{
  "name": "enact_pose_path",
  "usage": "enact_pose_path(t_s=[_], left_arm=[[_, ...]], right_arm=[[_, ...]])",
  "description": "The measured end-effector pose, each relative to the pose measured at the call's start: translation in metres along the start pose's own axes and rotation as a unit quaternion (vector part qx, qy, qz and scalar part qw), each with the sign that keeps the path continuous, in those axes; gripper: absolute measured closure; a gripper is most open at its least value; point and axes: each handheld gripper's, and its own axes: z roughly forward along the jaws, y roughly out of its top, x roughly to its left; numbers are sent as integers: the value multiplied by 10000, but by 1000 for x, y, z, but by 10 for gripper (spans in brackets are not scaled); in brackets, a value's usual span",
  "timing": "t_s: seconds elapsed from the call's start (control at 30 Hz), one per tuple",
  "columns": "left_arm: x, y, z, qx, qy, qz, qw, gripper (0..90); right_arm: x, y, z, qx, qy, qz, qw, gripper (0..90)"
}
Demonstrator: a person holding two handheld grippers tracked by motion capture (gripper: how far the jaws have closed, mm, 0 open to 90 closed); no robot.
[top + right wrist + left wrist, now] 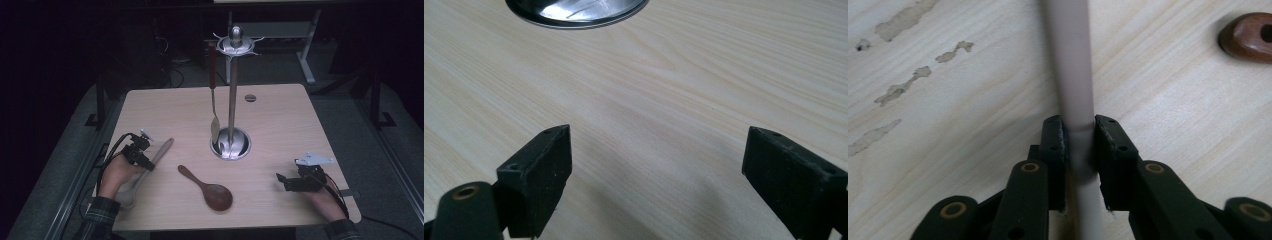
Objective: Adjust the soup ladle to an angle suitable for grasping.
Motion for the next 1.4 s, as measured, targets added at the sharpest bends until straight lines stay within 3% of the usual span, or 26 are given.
enact_pose_path(t_s=[0.2, 0.33, 0.5, 0.63, 0.77, 0.87, 0.9, 1.07, 1.2, 1.23, 1.27, 1.4], left_arm=[[5, -3, -5, -259, -11, -92, 9996, 769], [6, -8, -13, -451, -25, -47, 9990, 770], [7, -14, -27, -1014, -46, -52, 9948, 770], [4, -18, -41, -1521, -85, -18, 9883, 770], [1, -23, -53, -1992, -194, 51, 9798, 770], [-2, -25, -58, -2240, -274, 139, 9741, 770], [-3, -25, -59, -2268, -274, 197, 9734, 770], [-8, -27, -66, -2637, -356, 309, 9634, 770], [-11, -29, -73, -2964, -385, 403, 9534, 770], [-13, -30, -75, -3078, -391, 439, 9496, 770], [-13, -30, -76, -3123, -392, 489, 9479, 770], [-17, -33, -81, -3430, -421, 620, 9364, 770]], right_arm=[[0, 0, 0, 5, -1, 3, 10000, 123], [0, 0, 1, 24, -2, -7, 10000, 123], [0, 1, 2, 14, -1, 5, 10000, 123], [0, 2, 2, 22, 12, 9, 10000, 123], [1, 3, 3, 22, 28, -7, 10000, 123], [1, 3, 4, 15, 35, -19, 10000, 123], [1, 3, 4, 14, 40, -19, 10000, 123], [1, 4, 4, 7, 49, -14, 10000, 123], [1, 4, 4, 0, 45, -13, 10000, 123], [1, 4, 4, -7, 45, -20, 10000, 123], [0, 4, 4, -8, 45, -20, 10000, 123], [1, 4, 4, -8, 44, -22, 10000, 123]])
